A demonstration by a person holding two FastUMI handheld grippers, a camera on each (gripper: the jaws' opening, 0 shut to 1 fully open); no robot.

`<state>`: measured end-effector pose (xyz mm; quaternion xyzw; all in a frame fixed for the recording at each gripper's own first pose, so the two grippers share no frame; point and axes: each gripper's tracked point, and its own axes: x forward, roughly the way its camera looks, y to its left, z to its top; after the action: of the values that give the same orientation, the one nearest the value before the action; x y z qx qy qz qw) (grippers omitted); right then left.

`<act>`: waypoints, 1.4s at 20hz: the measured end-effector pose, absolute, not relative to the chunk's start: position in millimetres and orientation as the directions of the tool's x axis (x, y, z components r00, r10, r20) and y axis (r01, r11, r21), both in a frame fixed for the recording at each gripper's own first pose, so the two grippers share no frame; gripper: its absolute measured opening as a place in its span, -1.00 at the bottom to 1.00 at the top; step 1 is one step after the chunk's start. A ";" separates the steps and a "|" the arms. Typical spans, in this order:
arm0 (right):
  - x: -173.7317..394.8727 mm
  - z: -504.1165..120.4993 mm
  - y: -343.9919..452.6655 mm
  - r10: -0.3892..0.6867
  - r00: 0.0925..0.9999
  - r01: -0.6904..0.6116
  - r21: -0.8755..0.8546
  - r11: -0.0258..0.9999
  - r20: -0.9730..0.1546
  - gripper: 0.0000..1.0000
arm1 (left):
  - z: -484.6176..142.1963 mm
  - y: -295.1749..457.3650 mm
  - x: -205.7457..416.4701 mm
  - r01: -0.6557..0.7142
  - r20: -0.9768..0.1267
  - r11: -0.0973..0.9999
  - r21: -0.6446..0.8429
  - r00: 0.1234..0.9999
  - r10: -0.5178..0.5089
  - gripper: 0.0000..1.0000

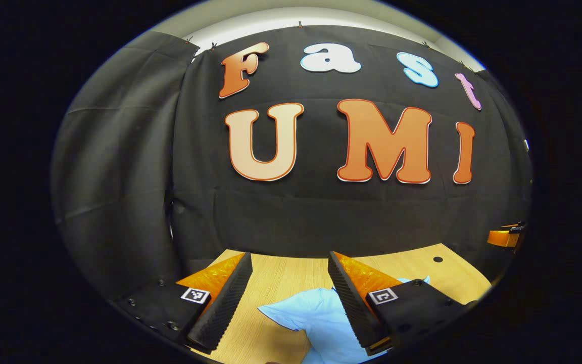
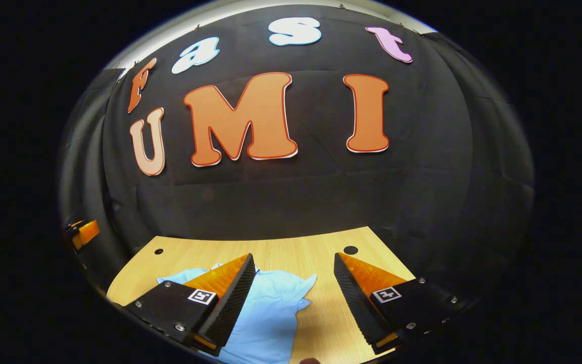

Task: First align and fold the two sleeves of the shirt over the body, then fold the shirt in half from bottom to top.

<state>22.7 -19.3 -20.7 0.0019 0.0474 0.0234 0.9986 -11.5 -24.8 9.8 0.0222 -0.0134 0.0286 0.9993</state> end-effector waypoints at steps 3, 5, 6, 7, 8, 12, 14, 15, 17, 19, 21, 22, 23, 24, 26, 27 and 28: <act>24.7 -27.0 -16.8 0.043 0.992 -0.044 -0.011 0.999 -0.117 0.93 | 7.9 -16.7 -6.0 -0.065 0.015 0.997 0.051 0.998 0.065 0.96; 24.9 -30.4 -14.0 0.035 0.991 -0.036 -0.007 0.999 -0.133 0.94 | 6.0 -13.9 -0.4 -0.052 0.010 0.997 0.060 0.999 0.052 0.96; 24.8 -32.1 -12.7 0.025 0.990 -0.026 -0.006 1.000 -0.141 0.94 | 5.9 -11.8 1.7 -0.045 0.009 0.997 0.066 0.999 0.044 0.96; 23.2 -33.4 -11.6 0.019 0.989 -0.020 -0.004 1.000 -0.147 0.94 | 6.4 -9.9 5.8 -0.039 0.009 0.997 0.070 0.999 0.039 0.96; 22.3 -34.2 -9.7 0.014 0.989 -0.016 -0.007 1.000 -0.150 0.94 | 7.0 -6.3 9.0 -0.037 0.009 0.997 0.070 0.999 0.037 0.96; 20.3 -38.4 -4.4 0.003 0.986 -0.006 -0.022 1.000 -0.168 0.94 | 5.0 -4.5 18.3 -0.016 0.001 0.997 0.069 1.000 0.016 0.96; 21.9 -37.1 -4.8 -0.012 0.988 0.007 -0.032 0.999 -0.156 0.93 | 5.0 -5.1 22.5 -0.005 -0.004 0.998 0.069 1.000 0.006 0.96; 22.8 -38.8 -5.2 -0.019 0.986 0.013 -0.037 0.999 -0.163 0.93 | 6.1 -4.9 24.0 0.000 -0.004 0.998 0.067 1.000 0.000 0.96; 28.7 -47.2 -7.9 -0.036 0.979 0.029 -0.037 0.999 -0.202 0.93 | 5.0 -4.5 26.9 0.005 -0.005 0.998 0.067 1.000 -0.005 0.96; 37.8 -59.1 -11.2 -0.051 0.961 0.045 -0.026 0.999 -0.270 0.93 | 3.5 -3.2 29.3 0.009 -0.010 0.998 0.065 1.000 -0.009 0.96; 48.8 -72.0 -5.8 -0.019 0.935 0.034 0.036 0.999 -0.355 0.93 | 0.2 -0.8 30.6 0.013 -0.019 0.998 0.059 1.000 -0.012 0.96; 53.2 -79.9 -8.8 -0.016 0.920 0.037 0.048 0.998 -0.391 0.93 | -2.3 0.9 31.7 0.012 -0.024 0.998 0.057 1.000 -0.010 0.96; 61.1 -84.6 -11.0 -0.018 0.908 0.040 0.044 0.998 -0.419 0.93 | -3.1 3.6 33.9 0.008 -0.029 0.998 0.054 1.000 -0.006 0.96; 69.9 -90.1 -13.5 -0.026 0.895 0.040 0.023 0.999 -0.445 0.93 | -5.7 6.6 35.4 0.005 -0.033 0.999 0.052 0.999 -0.003 0.96; 87.5 -106.5 -17.9 -0.034 0.858 0.034 -0.010 0.999 -0.512 0.94 | -8.8 9.9 37.8 0.000 -0.040 0.999 0.049 0.999 0.002 0.96; 96.7 -112.4 -20.5 -0.040 0.842 0.036 -0.018 0.999 -0.539 0.92 | -8.2 11.1 40.2 -0.003 -0.042 0.999 0.048 0.999 0.005 0.96; 105.9 -118.6 -24.5 -0.049 0.826 0.041 -0.027 0.999 -0.562 0.93 | -9.7 13.1 40.6 -0.007 -0.045 0.999 0.047 0.999 0.009 0.90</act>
<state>105.9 -24.5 -118.6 -0.0067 0.2942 -0.0236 0.9554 40.6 13.1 -9.7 0.0233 0.0226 0.0042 0.9995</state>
